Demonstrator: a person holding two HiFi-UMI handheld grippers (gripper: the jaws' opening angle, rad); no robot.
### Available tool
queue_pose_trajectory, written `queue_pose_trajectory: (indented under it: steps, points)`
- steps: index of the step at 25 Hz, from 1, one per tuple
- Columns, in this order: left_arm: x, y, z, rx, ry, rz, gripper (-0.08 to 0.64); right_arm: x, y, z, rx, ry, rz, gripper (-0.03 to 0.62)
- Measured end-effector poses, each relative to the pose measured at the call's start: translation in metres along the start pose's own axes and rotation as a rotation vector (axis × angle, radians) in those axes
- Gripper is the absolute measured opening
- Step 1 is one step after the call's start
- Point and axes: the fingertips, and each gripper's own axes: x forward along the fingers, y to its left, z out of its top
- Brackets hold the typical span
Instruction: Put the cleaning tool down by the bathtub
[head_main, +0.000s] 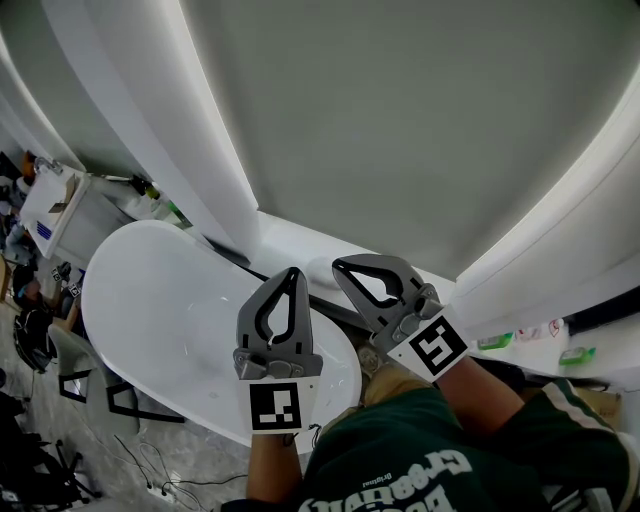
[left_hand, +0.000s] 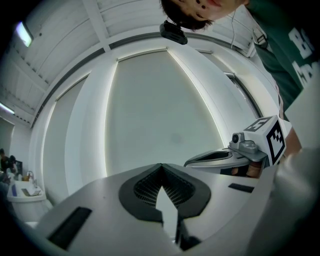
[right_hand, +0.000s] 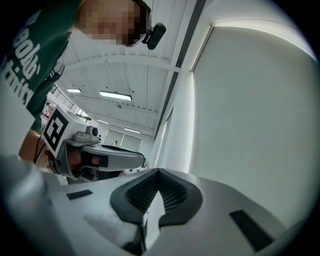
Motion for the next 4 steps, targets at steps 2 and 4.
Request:
queue_pose_trajectory:
  steps: [2, 4]
  points:
    - [0.001, -0.0018, -0.0002, 0.0, -0.001, 0.0, 0.006, -0.0018, -0.0019, 0.0001, 0.011, -0.007, 0.0, 0.014]
    - [0.0022, -0.0035, -0.0005, -0.002, -0.002, 0.001, 0.006, -0.0035, -0.0038, 0.0006, 0.019, -0.014, 0.001, 0.015]
